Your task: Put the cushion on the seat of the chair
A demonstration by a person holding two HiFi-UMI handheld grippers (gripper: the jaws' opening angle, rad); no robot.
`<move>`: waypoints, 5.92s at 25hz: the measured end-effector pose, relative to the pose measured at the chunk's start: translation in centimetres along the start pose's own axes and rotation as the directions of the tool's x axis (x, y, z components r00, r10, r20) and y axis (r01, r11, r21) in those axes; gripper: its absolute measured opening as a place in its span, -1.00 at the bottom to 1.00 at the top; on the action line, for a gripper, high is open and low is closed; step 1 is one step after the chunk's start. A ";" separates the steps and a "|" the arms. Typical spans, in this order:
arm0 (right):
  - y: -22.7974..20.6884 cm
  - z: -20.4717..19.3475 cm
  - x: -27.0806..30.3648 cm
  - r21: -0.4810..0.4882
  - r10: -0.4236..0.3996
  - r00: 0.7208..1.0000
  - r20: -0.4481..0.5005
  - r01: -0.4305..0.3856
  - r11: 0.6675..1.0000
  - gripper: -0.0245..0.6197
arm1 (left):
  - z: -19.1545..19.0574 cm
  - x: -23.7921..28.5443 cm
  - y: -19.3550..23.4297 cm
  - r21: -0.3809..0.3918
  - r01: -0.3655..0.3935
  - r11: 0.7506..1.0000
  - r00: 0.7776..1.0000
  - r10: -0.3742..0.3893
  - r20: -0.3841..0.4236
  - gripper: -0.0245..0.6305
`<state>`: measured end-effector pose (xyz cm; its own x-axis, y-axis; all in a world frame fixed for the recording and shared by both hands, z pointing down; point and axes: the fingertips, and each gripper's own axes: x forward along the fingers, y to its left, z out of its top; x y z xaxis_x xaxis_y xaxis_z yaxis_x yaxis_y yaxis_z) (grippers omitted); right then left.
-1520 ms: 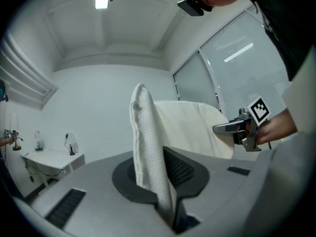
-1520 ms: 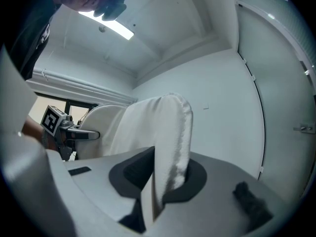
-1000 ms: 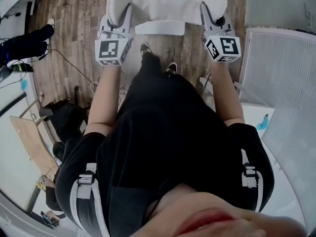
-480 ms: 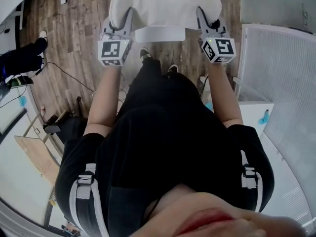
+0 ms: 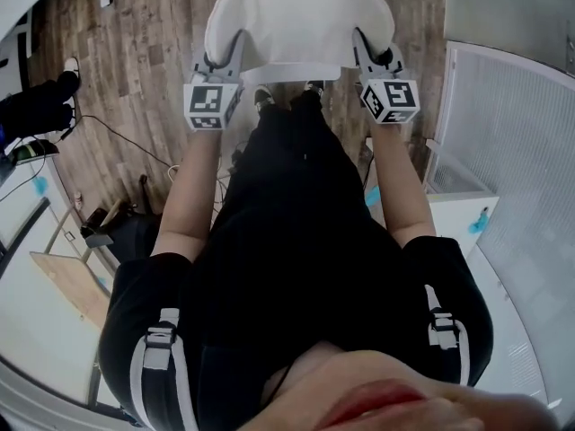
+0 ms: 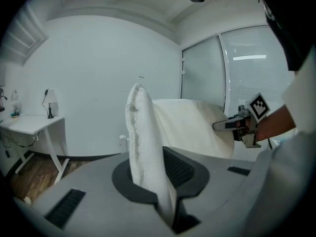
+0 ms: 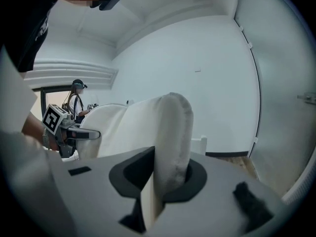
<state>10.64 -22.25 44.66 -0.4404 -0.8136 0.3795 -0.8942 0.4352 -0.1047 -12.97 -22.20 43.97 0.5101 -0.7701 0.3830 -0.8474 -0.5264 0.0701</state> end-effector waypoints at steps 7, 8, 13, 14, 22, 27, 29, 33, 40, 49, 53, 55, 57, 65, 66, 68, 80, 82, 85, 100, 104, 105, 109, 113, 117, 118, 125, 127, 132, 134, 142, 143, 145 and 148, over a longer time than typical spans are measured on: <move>-3.0 -7.6 5.2 0.046 0.052 0.994 -0.092 -0.048 0.998 -0.74 | -7.2 5.5 0.8 -0.044 -0.018 0.999 0.994 0.013 -0.111 -0.76; -3.2 -8.8 5.7 0.050 0.055 0.993 -0.108 -0.050 0.997 -0.74 | -8.5 6.1 0.9 -0.052 -0.016 0.999 0.992 0.010 -0.127 -0.76; -4.1 -15.7 7.7 0.084 0.069 0.978 -0.198 -0.053 0.995 -0.74 | -15.9 9.0 0.7 -0.118 -0.017 0.993 0.976 -0.009 -0.217 -0.76; -4.3 -17.0 8.2 0.091 0.069 0.975 -0.211 -0.051 0.995 -0.74 | -17.3 9.8 0.8 -0.129 -0.018 0.991 0.973 -0.013 -0.232 -0.76; -5.9 -26.7 12.2 0.142 0.076 0.949 -0.305 -0.034 0.989 -0.74 | -26.8 14.4 1.6 -0.194 -0.023 0.981 0.939 -0.045 -0.340 -0.75; -6.6 -31.7 15.4 0.175 0.088 0.927 -0.364 -0.025 0.984 -0.74 | -31.9 17.1 2.7 -0.223 -0.047 0.974 0.912 -0.049 -0.407 -0.74; -6.9 -33.5 16.6 0.176 0.093 0.917 -0.389 -0.025 0.984 -0.74 | -34.0 18.2 3.1 -0.237 -0.056 0.970 0.898 -0.055 -0.436 -0.74; -7.5 -37.0 18.7 0.199 0.116 0.890 -0.441 -0.030 0.980 -0.73 | -37.6 19.8 4.0 -0.253 -0.073 0.965 0.872 -0.061 -0.486 -0.74; -9.3 -41.1 22.1 0.205 0.137 0.850 -0.508 -0.035 0.978 -0.70 | -41.0 22.9 5.0 -0.289 -0.092 0.953 0.834 -0.085 -0.546 -0.74; -10.3 -44.0 23.9 0.115 0.094 0.802 -0.590 -0.032 0.993 -0.55 | -43.7 24.0 5.9 -0.259 -0.094 0.961 0.798 -0.083 -0.597 -0.69; -10.9 -44.8 24.4 0.096 0.084 0.790 -0.607 -0.033 0.995 -0.52 | -44.7 24.7 6.0 -0.216 -0.099 0.971 0.783 -0.058 -0.620 -0.67; -11.0 -45.1 24.5 0.071 0.067 0.787 -0.613 -0.030 0.997 -0.49 | -45.0 24.8 6.1 -0.200 -0.104 0.974 0.776 -0.047 -0.629 -0.66; -11.2 -45.3 24.7 0.054 0.052 0.787 -0.614 -0.024 0.998 -0.47 | -45.2 24.9 6.3 -0.191 -0.107 0.976 0.771 -0.040 -0.635 -0.64; -12.3 -46.8 25.2 0.075 0.028 0.773 -0.634 0.025 0.997 -0.30 | -46.4 25.2 7.4 -0.196 -0.144 0.970 0.769 -0.015 -0.639 -0.49; -12.4 -46.9 25.2 0.087 0.030 0.770 -0.637 0.034 0.996 -0.27 | -46.4 25.1 7.6 -0.194 -0.147 0.970 0.772 -0.010 -0.636 -0.46; -12.6 -47.1 25.3 0.104 0.031 0.767 -0.641 0.047 0.994 -0.22 | -46.3 25.0 7.9 -0.185 -0.150 0.971 0.777 -0.001 -0.630 -0.37; -14.8 -46.2 24.2 0.173 0.024 0.774 -0.633 0.111 0.979 -0.01 | -46.0 24.1 10.2 -0.200 -0.213 0.956 0.768 0.037 -0.639 0.10; -15.0 -45.7 24.0 0.165 0.021 0.771 -0.637 0.109 0.980 0.00 | -45.7 23.5 10.6 -0.200 -0.231 0.952 0.762 0.049 -0.646 0.12; -15.3 -44.9 23.7 0.150 0.012 0.774 -0.634 0.108 0.983 0.00 | -45.1 22.8 11.1 -0.191 -0.249 0.950 0.761 0.069 -0.645 0.12; -3.7 -28.2 19.0 0.244 0.184 0.920 -0.346 -0.101 0.964 -0.67 | -27.1 17.8 3.6 -0.189 -0.038 0.981 0.933 -0.033 -0.358 -0.11; -0.2 -20.1 17.6 0.184 0.246 0.949 -0.197 -0.210 0.960 -0.86 | -20.0 15.9 1.9 -0.186 0.035 0.982 0.971 -0.078 -0.227 -0.63; 0.8 -18.0 17.0 0.162 0.268 0.950 -0.161 -0.242 0.957 -0.87 | -18.1 15.1 1.5 -0.180 0.048 0.982 0.978 -0.083 -0.191 -0.79; 4.3 -9.7 13.2 0.046 0.339 0.938 -0.069 -0.337 0.940 -0.87 | -10.3 11.5 -0.7 -0.144 0.105 0.984 0.989 -0.118 -0.084 -0.89; 6.4 -2.4 9.7 -0.030 0.359 0.933 -0.002 -0.359 0.933 -0.87 | -2.7 8.3 -2.1 -0.080 0.142 0.987 0.990 -0.141 0.016 -0.89; 7.2 3.1 6.5 -0.065 0.362 0.930 0.059 -0.358 0.931 -0.87 | 3.2 5.7 -3.8 -0.041 0.174 0.984 0.981 -0.170 0.091 -0.89; 7.2 4.4 5.8 -0.071 0.361 0.930 0.071 -0.356 0.932 -0.87 | 4.5 5.2 -4.2 -0.031 0.181 0.983 0.979 -0.177 0.104 -0.89; 7.3 13.1 1.0 -0.114 0.362 0.917 0.167 -0.346 0.931 -0.87 | 12.5 2.5 -6.6 0.083 0.198 0.977 0.961 -0.210 0.177 -0.89; 7.3 14.6 0.0 -0.140 0.364 0.914 0.180 -0.342 0.929 -0.87 | 14.1 1.9 -7.2 0.096 0.197 0.976 0.957 -0.213 0.195 -0.89; 7.1 17.3 -1.7 -0.161 0.369 0.905 0.210 -0.340 0.927 -0.87 | 17.5 1.1 -8.2 0.099 0.209 0.973 0.947 -0.226 0.228 -0.89; 7.0 18.1 -2.0 -0.167 0.367 0.903 0.224 -0.336 0.927 -0.87 | 18.6 0.9 -8.5 0.111 0.210 0.971 0.942 -0.231 0.244 -0.89; 7.0 19.4 -2.4 -0.196 0.374 0.896 0.239 -0.333 0.923 -0.87 | 19.9 0.7 -9.1 0.153 0.195 0.969 0.938 -0.230 0.260 -0.89; 7.0 19.4 -2.5 -0.198 0.375 0.896 0.239 -0.333 0.922 -0.87 | 20.0 0.6 -9.2 0.152 0.196 0.969 0.937 -0.231 0.263 -0.89; 7.2 19.5 -2.5 -0.201 0.380 0.893 0.240 -0.338 0.920 -0.87 | 20.1 0.5 -9.3 0.148 0.198 0.969 0.935 -0.232 0.267 -0.89; 7.3 19.5 -2.4 -0.196 0.389 0.888 0.245 -0.347 0.917 -0.87 | 20.0 0.5 -9.2 0.137 0.199 0.970 0.938 -0.229 0.260 -0.89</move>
<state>3.63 -24.63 25.04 -0.7585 -0.6478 0.0709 -0.6513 0.7573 -0.0479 -1.95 -24.98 25.12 0.7113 -0.6952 0.1037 -0.7003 -0.7136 0.0186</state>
